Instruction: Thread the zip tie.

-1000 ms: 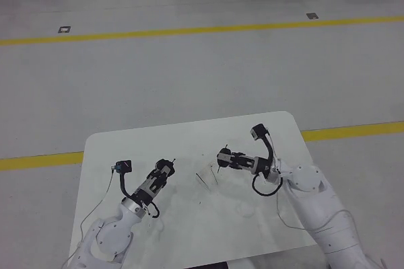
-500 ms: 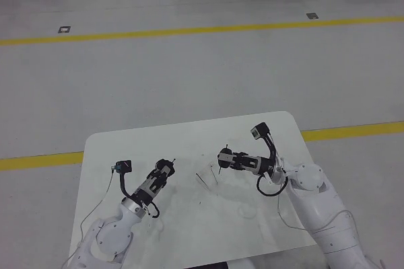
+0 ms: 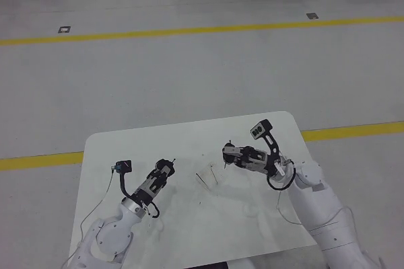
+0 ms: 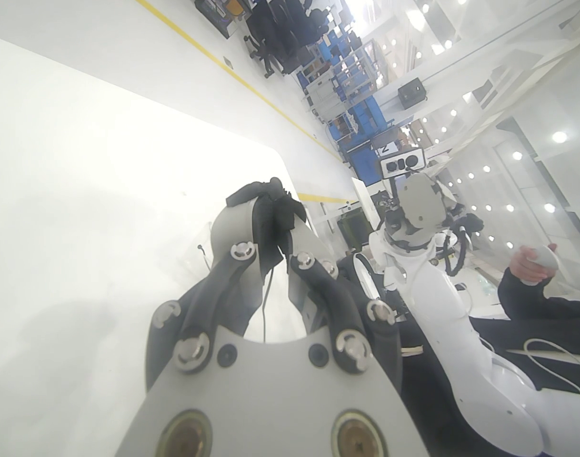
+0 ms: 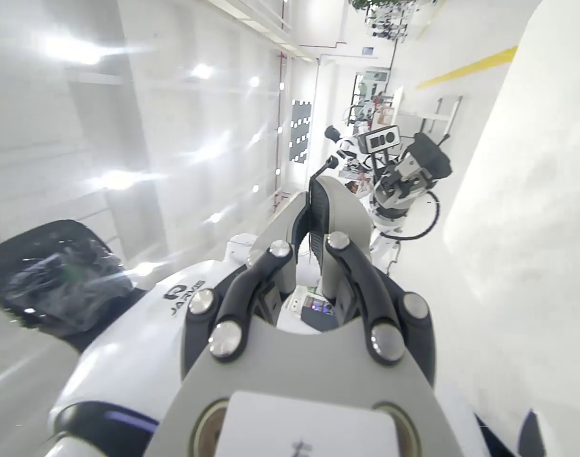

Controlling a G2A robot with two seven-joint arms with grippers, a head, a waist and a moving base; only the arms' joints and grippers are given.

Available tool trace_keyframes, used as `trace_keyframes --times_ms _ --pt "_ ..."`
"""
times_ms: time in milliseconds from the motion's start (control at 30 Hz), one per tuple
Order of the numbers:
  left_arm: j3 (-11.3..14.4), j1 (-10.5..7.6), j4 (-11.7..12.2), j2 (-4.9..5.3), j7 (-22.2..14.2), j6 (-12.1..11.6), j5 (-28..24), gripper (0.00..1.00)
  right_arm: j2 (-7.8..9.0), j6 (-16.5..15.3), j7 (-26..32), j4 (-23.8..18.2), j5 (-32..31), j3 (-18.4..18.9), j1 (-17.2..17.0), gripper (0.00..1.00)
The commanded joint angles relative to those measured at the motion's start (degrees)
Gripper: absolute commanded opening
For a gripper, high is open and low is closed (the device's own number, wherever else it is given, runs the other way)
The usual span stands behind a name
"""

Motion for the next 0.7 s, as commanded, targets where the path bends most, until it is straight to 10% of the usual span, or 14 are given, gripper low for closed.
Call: trace_keyframes --times_ms 0,667 --pt "0.0 0.0 0.0 0.0 0.0 0.0 0.0 0.0 -0.03 1.92 0.74 0.73 1.75 -0.39 0.57 0.0" --pt "0.94 -0.28 0.29 -0.07 -0.44 0.61 -0.68 0.0 0.0 -2.53 -3.95 -0.8 -3.27 -0.96 1.56 0.0"
